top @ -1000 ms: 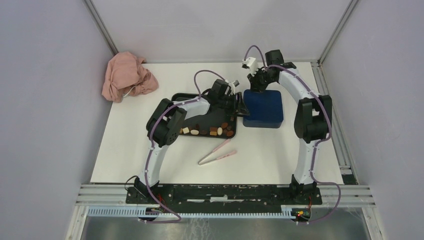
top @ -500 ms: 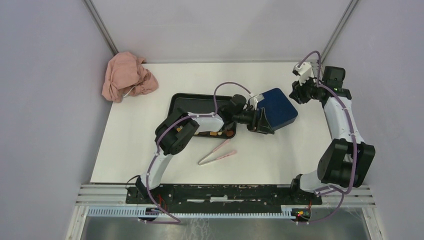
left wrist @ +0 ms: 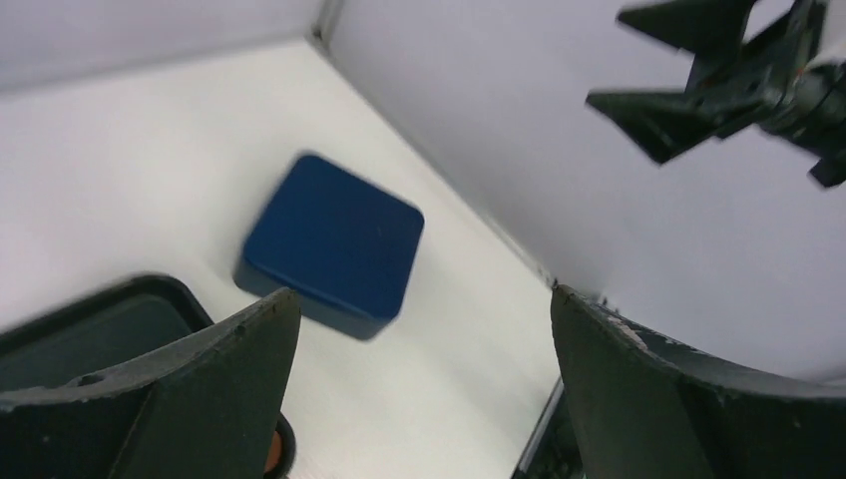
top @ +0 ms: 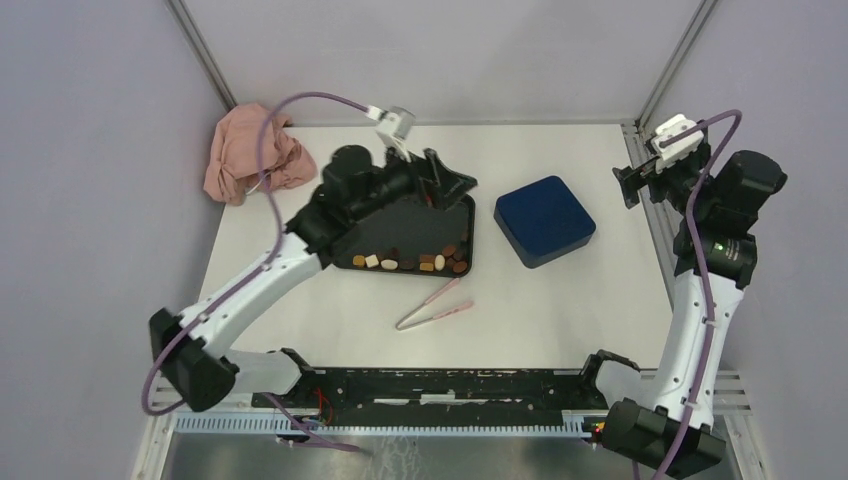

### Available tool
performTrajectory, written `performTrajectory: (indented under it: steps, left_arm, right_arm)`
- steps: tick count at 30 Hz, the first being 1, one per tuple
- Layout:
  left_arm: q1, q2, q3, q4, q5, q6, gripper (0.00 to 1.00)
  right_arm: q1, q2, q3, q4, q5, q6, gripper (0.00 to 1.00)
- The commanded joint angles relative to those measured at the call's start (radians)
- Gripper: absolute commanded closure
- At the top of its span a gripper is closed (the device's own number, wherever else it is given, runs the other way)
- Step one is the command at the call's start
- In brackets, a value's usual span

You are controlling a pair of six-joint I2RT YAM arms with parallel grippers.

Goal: Pack the chocolate
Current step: Reset both arms

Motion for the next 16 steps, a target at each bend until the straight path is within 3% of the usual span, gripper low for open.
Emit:
performTrajectory:
  steps: [1,3,6,10,16]
  left_arm:
    - [0.063,-0.134,0.089,-0.268,-0.140,0.158,0.00]
    - [0.067,-0.172,0.133,-0.340,-0.145,0.191,0.00]
    - [0.066,-0.229,0.166,-0.413,-0.166,0.216,0.00]
    - [0.066,-0.299,0.174,-0.461,-0.201,0.241,0.00]
    - [0.067,-0.369,0.146,-0.479,-0.216,0.243,0.00]
  right_arm:
    - [-0.003,-0.024,0.116,0.075,-0.068,0.238,0.02]
    - [-0.003,-0.032,0.147,0.080,-0.073,0.328,0.02]
    - [-0.004,-0.036,0.189,0.118,0.064,0.543,0.02]
    - [-0.004,-0.042,0.229,0.108,0.125,0.575,0.02]
    - [-0.006,-0.048,0.204,0.125,0.043,0.578,0.02]
